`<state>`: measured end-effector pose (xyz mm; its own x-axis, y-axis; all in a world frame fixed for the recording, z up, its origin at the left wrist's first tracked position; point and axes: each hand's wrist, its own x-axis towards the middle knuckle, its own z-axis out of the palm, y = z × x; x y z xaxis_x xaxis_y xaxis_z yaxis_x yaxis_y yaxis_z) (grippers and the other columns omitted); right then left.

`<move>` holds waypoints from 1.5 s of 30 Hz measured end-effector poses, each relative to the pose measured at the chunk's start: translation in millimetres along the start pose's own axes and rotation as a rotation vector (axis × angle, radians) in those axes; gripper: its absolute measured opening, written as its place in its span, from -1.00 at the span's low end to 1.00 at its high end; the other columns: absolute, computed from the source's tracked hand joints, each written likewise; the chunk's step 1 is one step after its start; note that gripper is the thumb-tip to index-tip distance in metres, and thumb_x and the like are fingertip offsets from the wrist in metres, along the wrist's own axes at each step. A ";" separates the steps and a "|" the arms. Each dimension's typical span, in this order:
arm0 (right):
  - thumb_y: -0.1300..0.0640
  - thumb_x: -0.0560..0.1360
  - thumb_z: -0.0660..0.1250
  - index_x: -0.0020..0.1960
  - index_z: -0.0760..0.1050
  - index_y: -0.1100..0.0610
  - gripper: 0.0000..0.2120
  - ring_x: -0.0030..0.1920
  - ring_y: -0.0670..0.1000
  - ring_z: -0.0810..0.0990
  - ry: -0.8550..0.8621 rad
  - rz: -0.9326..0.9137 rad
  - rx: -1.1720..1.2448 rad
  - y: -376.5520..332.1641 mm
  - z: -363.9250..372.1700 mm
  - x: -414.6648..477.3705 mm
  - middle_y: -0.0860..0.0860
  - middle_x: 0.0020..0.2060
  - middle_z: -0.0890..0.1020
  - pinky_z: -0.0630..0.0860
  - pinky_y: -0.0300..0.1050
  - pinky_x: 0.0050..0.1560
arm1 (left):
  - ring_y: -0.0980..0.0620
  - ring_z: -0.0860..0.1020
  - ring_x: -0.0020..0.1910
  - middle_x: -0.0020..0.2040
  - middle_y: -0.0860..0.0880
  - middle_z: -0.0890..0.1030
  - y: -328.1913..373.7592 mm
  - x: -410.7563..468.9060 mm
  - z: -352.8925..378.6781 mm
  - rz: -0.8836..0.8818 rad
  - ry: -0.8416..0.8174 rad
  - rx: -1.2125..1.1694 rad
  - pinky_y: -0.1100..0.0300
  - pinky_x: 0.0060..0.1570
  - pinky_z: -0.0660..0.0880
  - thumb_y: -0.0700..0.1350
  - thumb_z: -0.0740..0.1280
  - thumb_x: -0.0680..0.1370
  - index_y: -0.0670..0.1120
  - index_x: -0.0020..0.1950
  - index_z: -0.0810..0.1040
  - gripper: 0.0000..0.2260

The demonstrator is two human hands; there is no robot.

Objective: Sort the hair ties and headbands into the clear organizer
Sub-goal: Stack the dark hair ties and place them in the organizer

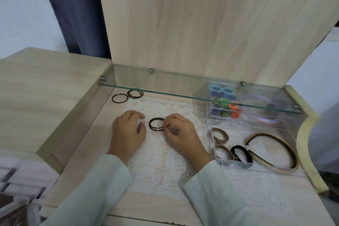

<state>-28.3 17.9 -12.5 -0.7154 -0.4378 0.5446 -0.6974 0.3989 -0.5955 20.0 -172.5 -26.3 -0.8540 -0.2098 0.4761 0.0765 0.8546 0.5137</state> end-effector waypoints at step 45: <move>0.18 0.43 0.24 -0.05 0.49 0.18 -0.86 -0.02 0.10 0.48 0.115 0.321 -0.543 7.2 13.4 2.0 0.06 -0.05 0.54 0.42 0.01 0.04 | -0.31 0.57 -0.05 -0.03 -0.30 0.60 -46.3 87.8 -16.8 -0.117 0.001 0.204 -0.08 -0.06 0.55 -0.39 0.24 0.50 -0.27 0.05 0.65 -0.77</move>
<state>-34.2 9.1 -23.6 -0.8714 -0.1513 0.4667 -0.3486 0.8603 -0.3720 -49.9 -238.5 3.6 -0.8505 -0.3137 0.4221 -0.1291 0.9026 0.4107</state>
